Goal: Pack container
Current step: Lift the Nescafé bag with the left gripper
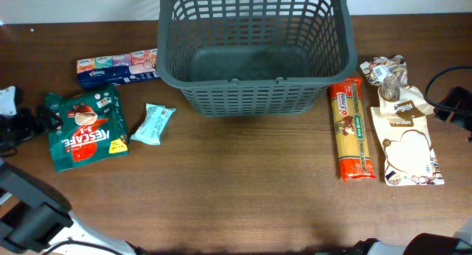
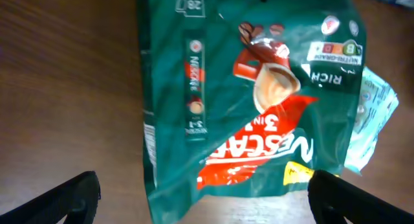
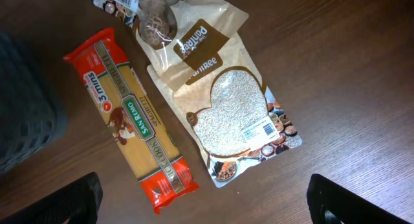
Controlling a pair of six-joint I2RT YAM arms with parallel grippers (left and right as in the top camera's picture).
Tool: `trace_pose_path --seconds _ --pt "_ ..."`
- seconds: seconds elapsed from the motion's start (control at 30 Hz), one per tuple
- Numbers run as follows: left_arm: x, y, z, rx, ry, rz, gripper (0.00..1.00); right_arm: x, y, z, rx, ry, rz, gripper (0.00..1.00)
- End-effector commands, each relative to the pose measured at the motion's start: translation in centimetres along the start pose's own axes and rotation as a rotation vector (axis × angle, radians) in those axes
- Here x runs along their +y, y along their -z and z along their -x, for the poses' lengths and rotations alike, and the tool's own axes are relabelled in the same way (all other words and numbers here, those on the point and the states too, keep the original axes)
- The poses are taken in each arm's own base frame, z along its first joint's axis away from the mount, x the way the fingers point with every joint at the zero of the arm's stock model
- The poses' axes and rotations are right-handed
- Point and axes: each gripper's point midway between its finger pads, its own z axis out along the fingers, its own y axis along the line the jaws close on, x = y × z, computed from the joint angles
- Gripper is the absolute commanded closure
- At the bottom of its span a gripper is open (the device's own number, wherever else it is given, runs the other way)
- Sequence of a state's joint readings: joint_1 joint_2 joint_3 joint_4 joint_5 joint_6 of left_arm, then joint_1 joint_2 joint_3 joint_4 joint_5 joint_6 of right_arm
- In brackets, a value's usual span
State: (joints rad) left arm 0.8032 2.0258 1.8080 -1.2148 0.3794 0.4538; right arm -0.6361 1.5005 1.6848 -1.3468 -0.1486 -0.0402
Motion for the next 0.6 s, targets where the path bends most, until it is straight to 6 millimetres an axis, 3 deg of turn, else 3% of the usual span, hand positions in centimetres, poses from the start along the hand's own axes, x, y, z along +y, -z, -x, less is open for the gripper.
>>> trace_pose_path --seconds 0.0,0.23,0.43,0.53,0.57 --pt "0.3 -3.3 -0.6 0.035 0.017 -0.098 0.0 0.0 0.4 0.1 -0.013 -0.008 0.007 0.01" --pt "1.6 -9.3 -2.9 0.153 0.078 -0.166 0.0 0.0 0.4 0.1 -0.013 -0.008 0.007 0.01" --pt "1.7 -12.3 -3.6 0.18 0.105 -0.228 0.0 0.0 0.4 0.1 -0.013 -0.008 0.007 0.01" --pt "1.6 -13.1 -3.8 0.187 0.108 -0.243 0.11 0.0 0.4 0.1 -0.013 -0.008 0.007 0.01" --pt "1.4 -13.1 -3.7 0.179 0.111 -0.258 0.31 0.0 0.4 0.1 -0.013 -0.008 0.006 0.01"
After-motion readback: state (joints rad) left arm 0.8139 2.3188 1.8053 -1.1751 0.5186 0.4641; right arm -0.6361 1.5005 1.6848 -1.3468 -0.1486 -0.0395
